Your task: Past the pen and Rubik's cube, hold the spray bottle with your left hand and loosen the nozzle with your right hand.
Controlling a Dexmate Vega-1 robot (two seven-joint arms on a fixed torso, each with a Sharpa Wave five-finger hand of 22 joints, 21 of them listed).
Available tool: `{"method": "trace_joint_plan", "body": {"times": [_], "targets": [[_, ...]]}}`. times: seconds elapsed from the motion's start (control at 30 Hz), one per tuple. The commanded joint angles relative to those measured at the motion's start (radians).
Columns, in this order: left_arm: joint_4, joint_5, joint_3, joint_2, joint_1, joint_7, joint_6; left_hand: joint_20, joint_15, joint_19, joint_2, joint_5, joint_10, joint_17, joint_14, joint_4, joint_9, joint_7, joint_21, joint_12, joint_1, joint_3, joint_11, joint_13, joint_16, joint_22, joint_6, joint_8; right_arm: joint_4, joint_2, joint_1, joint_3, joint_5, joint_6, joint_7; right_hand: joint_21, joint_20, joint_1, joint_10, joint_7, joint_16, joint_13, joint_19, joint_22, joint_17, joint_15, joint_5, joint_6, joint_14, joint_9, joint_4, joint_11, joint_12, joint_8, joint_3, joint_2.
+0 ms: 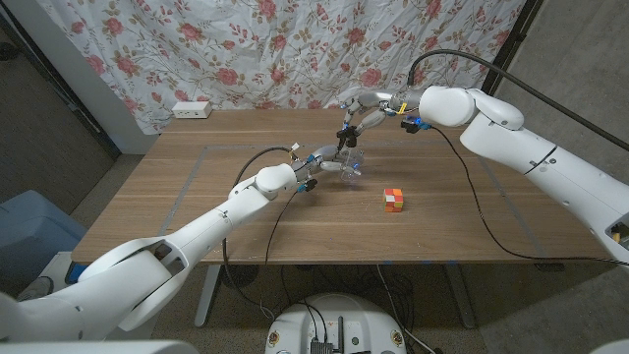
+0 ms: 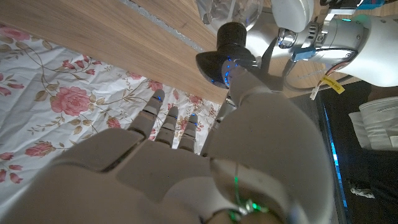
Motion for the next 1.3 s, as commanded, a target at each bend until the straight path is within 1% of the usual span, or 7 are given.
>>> {"method": "trace_joint_plan", "body": {"times": [0.03, 0.07, 0.3, 0.7, 1.2, 1.27, 1.3], "targets": [[-0.003, 0.000, 0.002, -0.001, 0.003, 0.000, 0.006, -0.036, -0.123, -0.004, 0.112, -0.002, 0.007, 0.002, 0.007, 0.002, 0.002, 0.003, 0.000, -0.001, -0.084, 0.005, 0.002, 0.003, -0.003, 0.005, 0.011, 0.009, -0.003, -0.008, -0.005, 0.002, 0.009, 0.002, -0.013, -0.001, -0.009, 0.019, 0.024, 0.001, 0.012, 0.003, 0.002, 0.003, 0.004, -0.009, 0.010, 0.034, 0.011, 0.000, 0.003, -0.005, 0.008, 0.014, -0.007, 0.000], [-0.003, 0.000, 0.002, -0.001, 0.003, 0.000, 0.006, -0.035, -0.123, -0.004, 0.112, -0.002, 0.007, 0.002, 0.007, 0.002, 0.002, 0.004, -0.001, -0.001, -0.084, 0.006, 0.004, 0.004, -0.004, 0.005, 0.011, 0.009, -0.003, -0.008, -0.005, 0.001, 0.009, 0.001, -0.012, -0.001, -0.010, 0.027, 0.030, 0.002, 0.013, 0.003, 0.002, 0.003, 0.006, -0.008, 0.013, 0.061, 0.010, 0.003, 0.004, -0.002, 0.008, 0.027, -0.012, -0.001], [-0.005, 0.000, 0.002, -0.001, 0.006, 0.000, 0.004, -0.036, -0.122, -0.004, 0.113, -0.002, 0.008, 0.001, 0.009, 0.002, 0.001, 0.004, 0.000, -0.002, -0.085, 0.007, 0.004, 0.004, -0.005, 0.005, 0.012, 0.010, -0.003, -0.011, -0.005, 0.001, 0.010, 0.004, -0.013, 0.000, -0.013, 0.041, 0.039, 0.000, 0.020, 0.003, 0.004, 0.003, 0.010, -0.014, 0.017, 0.088, 0.017, 0.004, 0.005, -0.006, 0.007, 0.038, -0.019, 0.001], [-0.005, 0.001, 0.005, -0.004, 0.010, 0.001, -0.004, -0.035, -0.121, -0.004, 0.116, -0.002, 0.011, 0.001, 0.011, 0.002, 0.000, 0.006, 0.000, -0.004, -0.086, 0.008, 0.006, 0.005, -0.007, 0.005, 0.013, 0.011, -0.005, -0.019, -0.017, 0.014, 0.024, 0.025, -0.030, -0.002, -0.015, 0.058, 0.041, -0.001, 0.021, 0.003, -0.003, 0.003, 0.013, -0.020, 0.022, 0.095, 0.013, -0.003, 0.003, -0.010, 0.003, 0.037, -0.022, 0.002], [-0.020, 0.004, 0.002, 0.004, 0.021, 0.007, -0.005, -0.035, -0.123, -0.003, 0.116, -0.003, 0.014, 0.001, 0.014, 0.001, -0.001, 0.004, 0.000, -0.006, -0.086, 0.008, 0.004, 0.007, -0.008, 0.005, 0.016, 0.013, -0.015, -0.038, -0.018, 0.045, 0.045, 0.040, -0.033, -0.003, -0.014, 0.091, 0.014, 0.000, 0.021, 0.003, -0.019, 0.003, 0.022, -0.014, 0.027, 0.009, -0.006, -0.033, 0.007, -0.003, -0.015, -0.020, -0.041, -0.010], [-0.024, 0.004, 0.002, 0.005, 0.023, 0.009, -0.004, -0.035, -0.123, -0.003, 0.115, -0.003, 0.015, 0.001, 0.014, 0.000, -0.001, 0.005, 0.000, -0.006, -0.085, 0.007, 0.004, 0.007, -0.008, 0.005, 0.017, 0.013, -0.022, -0.043, -0.014, 0.047, 0.041, 0.030, -0.027, -0.002, -0.010, 0.086, 0.006, 0.000, 0.022, 0.004, -0.020, 0.003, 0.025, -0.009, 0.026, -0.026, -0.008, -0.043, 0.014, 0.000, -0.020, -0.043, -0.054, -0.015], [-0.026, 0.004, 0.001, 0.006, 0.024, 0.010, -0.003, -0.035, -0.123, -0.003, 0.116, -0.003, 0.016, 0.002, 0.013, 0.001, -0.001, 0.004, 0.000, -0.006, -0.086, 0.007, 0.005, 0.007, -0.008, 0.005, 0.016, 0.013, -0.025, -0.044, -0.014, 0.047, 0.040, 0.025, -0.025, -0.001, -0.008, 0.084, 0.003, 0.000, 0.022, 0.004, -0.019, 0.003, 0.026, -0.005, 0.025, -0.034, -0.009, -0.046, 0.015, 0.002, -0.021, -0.048, -0.057, -0.015]]}}
